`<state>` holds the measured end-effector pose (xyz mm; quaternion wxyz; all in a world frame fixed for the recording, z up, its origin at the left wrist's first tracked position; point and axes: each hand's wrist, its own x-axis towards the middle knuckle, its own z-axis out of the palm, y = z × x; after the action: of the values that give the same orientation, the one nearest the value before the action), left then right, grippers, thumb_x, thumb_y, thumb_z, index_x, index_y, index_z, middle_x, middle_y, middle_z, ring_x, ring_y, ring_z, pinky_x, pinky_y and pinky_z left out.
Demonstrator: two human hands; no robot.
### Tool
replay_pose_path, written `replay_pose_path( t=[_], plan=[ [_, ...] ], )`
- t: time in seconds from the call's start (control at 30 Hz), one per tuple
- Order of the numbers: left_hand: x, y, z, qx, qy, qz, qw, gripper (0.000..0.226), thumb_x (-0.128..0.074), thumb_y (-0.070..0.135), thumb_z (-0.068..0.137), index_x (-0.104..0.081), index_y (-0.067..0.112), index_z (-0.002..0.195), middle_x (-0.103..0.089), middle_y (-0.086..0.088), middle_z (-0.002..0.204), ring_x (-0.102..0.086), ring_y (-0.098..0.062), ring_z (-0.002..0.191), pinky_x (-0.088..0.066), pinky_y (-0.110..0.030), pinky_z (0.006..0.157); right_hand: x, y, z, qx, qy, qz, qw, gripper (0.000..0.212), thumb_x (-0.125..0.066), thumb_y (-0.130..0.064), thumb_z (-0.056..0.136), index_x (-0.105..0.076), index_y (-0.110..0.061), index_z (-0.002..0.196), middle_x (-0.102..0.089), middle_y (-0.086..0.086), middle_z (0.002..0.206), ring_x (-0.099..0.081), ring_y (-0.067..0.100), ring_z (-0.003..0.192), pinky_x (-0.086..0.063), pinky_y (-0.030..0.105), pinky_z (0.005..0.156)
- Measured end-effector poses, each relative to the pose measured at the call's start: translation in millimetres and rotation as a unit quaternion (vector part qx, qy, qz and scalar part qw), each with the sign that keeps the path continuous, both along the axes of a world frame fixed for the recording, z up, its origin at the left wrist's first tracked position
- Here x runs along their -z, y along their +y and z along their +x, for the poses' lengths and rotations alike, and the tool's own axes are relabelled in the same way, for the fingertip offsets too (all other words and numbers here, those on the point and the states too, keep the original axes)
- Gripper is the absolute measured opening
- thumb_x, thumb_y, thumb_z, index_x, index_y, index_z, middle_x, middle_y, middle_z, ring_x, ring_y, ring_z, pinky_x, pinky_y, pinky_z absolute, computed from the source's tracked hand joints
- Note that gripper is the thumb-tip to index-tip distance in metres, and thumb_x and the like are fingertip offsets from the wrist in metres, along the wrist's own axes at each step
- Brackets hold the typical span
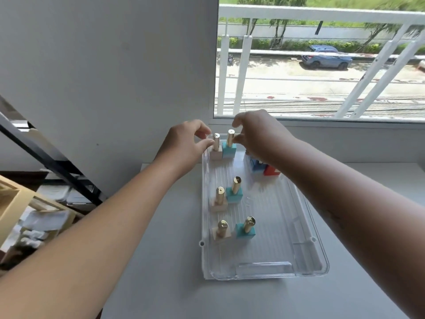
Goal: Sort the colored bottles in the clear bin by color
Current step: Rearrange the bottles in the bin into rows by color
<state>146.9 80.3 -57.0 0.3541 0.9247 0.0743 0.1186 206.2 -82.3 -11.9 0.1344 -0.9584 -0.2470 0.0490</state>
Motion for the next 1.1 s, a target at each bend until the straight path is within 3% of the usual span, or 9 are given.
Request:
replay_pose_path(
  t=[0.07,0.17,0.3,0.43,0.57,0.73,0.83,0.93,1.1],
  plan=[
    [-2,-1,-18,0.021,0.011,-0.015,1.000,0.009,-0.070,0.035,0.086,-0.067,0.028,0.090,-0.065,0.019,0.080,-0.048,0.020,0.061,-0.033,-0.009,0.053,-6,-12,-15,-0.009,0.043,0.058,0.997,0.020,-0.064,-0.023,0.090,-0.064,-0.016,0.109,-0.068,0.010,0.099,-0.070,0.026,0.073,-0.060,0.043,0.069],
    [-4,-5,-46,0.071,0.048,-0.035,0.996,0.013,-0.072,0.046,0.080,-0.069,0.034,0.081,-0.062,0.033,0.067,-0.050,0.011,0.056,-0.035,-0.011,0.051,-12,-28,-38,-0.029,0.113,0.089,0.989,0.023,-0.068,-0.032,0.085,-0.067,-0.017,0.102,-0.069,0.006,0.079,-0.068,0.015,0.058,-0.058,0.027,0.049],
    [-5,-9,-73,0.117,0.106,-0.058,0.986,0.041,-0.071,0.068,0.059,-0.069,0.040,0.088,-0.066,0.027,0.080,-0.048,-0.001,0.064,-0.039,-0.022,0.059,-6,-43,-55,-0.053,0.146,0.078,0.985,0.038,-0.068,-0.047,0.076,-0.069,-0.020,0.101,-0.071,0.000,0.086,-0.067,0.010,0.065,-0.059,0.028,0.062],
    [1,-17,-82,0.127,0.098,-0.008,0.987,0.035,-0.080,0.051,0.065,-0.069,0.038,0.096,-0.065,0.022,0.092,-0.046,0.010,0.086,-0.036,-0.019,0.064,12,-49,-65,-0.060,0.151,0.067,0.984,0.043,-0.075,-0.043,0.073,-0.067,-0.023,0.110,-0.070,-0.003,0.101,-0.065,0.010,0.084,-0.053,0.025,0.077],
    [10,-22,-78,0.117,0.064,0.002,0.991,0.012,-0.077,0.032,0.078,-0.069,0.034,0.087,-0.064,0.026,0.083,-0.044,0.010,0.083,-0.032,-0.015,0.063,32,-44,-67,-0.039,0.104,0.104,0.988,0.016,-0.070,-0.026,0.083,-0.070,-0.018,0.098,-0.072,-0.004,0.091,-0.060,0.005,0.072,-0.046,0.016,0.063],
    [9,-24,-53,0.086,0.017,0.000,0.996,0.012,-0.075,0.029,0.081,-0.065,0.035,0.086,-0.060,0.026,0.079,-0.042,0.019,0.077,-0.031,-0.006,0.062,33,-42,-54,0.031,0.054,0.136,0.989,0.010,-0.059,-0.016,0.092,-0.065,-0.016,0.099,-0.068,0.000,0.089,-0.063,0.019,0.076,-0.054,0.034,0.069],
    [9,-27,-30,0.061,-0.006,0.019,0.998,0.011,-0.072,0.021,0.084,-0.067,0.025,0.093,-0.062,0.020,0.084,-0.045,0.005,0.077,-0.031,-0.005,0.063,38,-28,-45,0.066,-0.001,0.111,0.992,0.017,-0.051,-0.007,0.092,-0.064,-0.015,0.099,-0.058,-0.005,0.080,-0.055,0.019,0.071,-0.044,0.029,0.060],
    [9,-27,-12,0.018,-0.011,0.028,0.999,0.010,-0.070,0.015,0.085,-0.068,0.020,0.093,-0.067,0.008,0.092,-0.048,-0.012,0.090,-0.033,-0.021,0.070,42,-11,-39,0.079,-0.021,0.091,0.992,0.021,-0.049,-0.002,0.089,-0.062,-0.015,0.100,-0.067,0.004,0.091,-0.063,0.027,0.080,-0.045,0.030,0.062],
    [12,-24,2,-0.013,0.015,0.016,1.000,0.012,-0.069,0.016,0.086,-0.068,0.018,0.097,-0.069,-0.001,0.098,-0.055,-0.020,0.101,-0.042,-0.027,0.082,45,3,-27,0.088,-0.010,0.084,0.993,0.015,-0.053,-0.004,0.090,-0.060,-0.012,0.101,-0.066,0.009,0.092,-0.060,0.029,0.079,-0.039,0.029,0.062]
  ],
)
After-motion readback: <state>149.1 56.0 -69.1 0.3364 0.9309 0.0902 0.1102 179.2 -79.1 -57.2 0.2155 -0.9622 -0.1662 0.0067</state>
